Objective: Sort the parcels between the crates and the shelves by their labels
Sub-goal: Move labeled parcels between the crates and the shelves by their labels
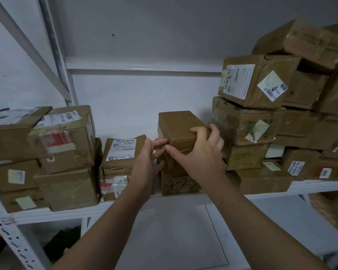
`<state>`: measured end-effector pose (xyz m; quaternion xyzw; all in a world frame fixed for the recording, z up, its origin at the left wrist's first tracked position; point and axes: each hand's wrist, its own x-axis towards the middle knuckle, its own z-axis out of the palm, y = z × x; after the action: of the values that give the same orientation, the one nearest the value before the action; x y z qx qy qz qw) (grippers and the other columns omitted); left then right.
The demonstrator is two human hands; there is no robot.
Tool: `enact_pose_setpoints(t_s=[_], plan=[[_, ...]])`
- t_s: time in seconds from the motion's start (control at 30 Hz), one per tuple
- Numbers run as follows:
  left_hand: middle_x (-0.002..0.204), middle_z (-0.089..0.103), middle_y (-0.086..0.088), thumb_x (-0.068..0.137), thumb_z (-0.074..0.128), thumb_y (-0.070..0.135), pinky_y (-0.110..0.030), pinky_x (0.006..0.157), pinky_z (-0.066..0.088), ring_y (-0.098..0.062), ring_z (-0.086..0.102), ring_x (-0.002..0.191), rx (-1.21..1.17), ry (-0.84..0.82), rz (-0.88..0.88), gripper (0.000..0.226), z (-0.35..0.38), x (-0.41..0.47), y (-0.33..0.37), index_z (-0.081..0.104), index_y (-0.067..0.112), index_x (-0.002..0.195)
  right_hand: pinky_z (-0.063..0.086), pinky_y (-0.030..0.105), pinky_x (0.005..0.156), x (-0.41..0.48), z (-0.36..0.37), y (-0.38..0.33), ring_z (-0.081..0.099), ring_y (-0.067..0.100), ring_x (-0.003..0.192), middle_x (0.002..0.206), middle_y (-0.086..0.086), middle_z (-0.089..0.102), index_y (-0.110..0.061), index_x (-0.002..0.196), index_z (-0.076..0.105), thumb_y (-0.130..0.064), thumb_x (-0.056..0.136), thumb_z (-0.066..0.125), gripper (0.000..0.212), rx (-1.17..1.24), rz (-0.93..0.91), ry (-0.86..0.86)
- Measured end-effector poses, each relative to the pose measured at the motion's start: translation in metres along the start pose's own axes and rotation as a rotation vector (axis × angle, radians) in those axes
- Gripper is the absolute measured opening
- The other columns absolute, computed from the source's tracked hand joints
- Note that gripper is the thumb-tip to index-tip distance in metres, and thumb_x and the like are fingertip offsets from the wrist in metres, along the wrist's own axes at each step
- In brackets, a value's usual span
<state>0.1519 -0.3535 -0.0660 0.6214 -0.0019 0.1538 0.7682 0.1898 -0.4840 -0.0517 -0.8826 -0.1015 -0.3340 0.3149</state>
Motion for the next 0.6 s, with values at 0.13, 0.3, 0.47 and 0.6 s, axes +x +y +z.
enact_pose_setpoints(t_s=[0.13, 0.3, 0.47, 0.6], plan=[[0.098, 0.07, 0.023, 0.099, 0.019, 0.054, -0.019, 0.079, 0.046, 0.005, 0.063, 0.098, 0.062, -0.009, 0.0, 0.055, -0.006, -0.005, -0.006, 0.071, 0.034, 0.096, 0.044, 0.055, 0.093, 0.004, 0.007, -0.008, 0.034, 0.037, 0.125, 0.14, 0.018, 0.035, -0.016, 0.115, 0.046, -0.086, 0.052, 0.05, 0.095, -0.051, 0.018, 0.051], [0.094, 0.069, 0.026, 0.1, 0.024, 0.052, -0.01, 0.067, 0.05, 0.008, 0.063, 0.095, 0.071, -0.037, -0.015, 0.047, -0.005, -0.013, -0.009, 0.064, 0.03, 0.11, 0.047, 0.05, 0.088, 0.009, 0.002, -0.012, 0.033, 0.03, 0.12, 0.133, 0.006, 0.034, -0.019, 0.115, 0.042, -0.07, 0.055, 0.071, 0.084, -0.022, 0.088, 0.001], [0.091, 0.072, 0.014, 0.099, 0.047, 0.022, -0.013, 0.065, 0.052, -0.001, 0.068, 0.087, 0.088, 0.016, 0.002, 0.019, -0.015, -0.019, -0.012, 0.063, 0.027, 0.109, 0.033, 0.031, 0.087, -0.004, -0.012, -0.01, 0.034, 0.022, 0.118, 0.124, -0.003, 0.037, -0.021, 0.11, 0.046, -0.06, 0.057, 0.072, 0.071, 0.332, 0.083, 0.129], [0.108, 0.07, -0.002, 0.086, 0.054, 0.043, -0.018, 0.076, 0.054, -0.007, 0.067, 0.096, 0.017, -0.043, 0.031, 0.035, -0.02, -0.02, -0.003, 0.063, 0.018, 0.11, 0.051, 0.032, 0.078, -0.005, -0.025, -0.015, 0.053, 0.015, 0.105, 0.118, -0.004, 0.046, -0.032, 0.101, 0.046, -0.063, 0.055, 0.067, 0.06, 0.818, 0.248, 0.057]])
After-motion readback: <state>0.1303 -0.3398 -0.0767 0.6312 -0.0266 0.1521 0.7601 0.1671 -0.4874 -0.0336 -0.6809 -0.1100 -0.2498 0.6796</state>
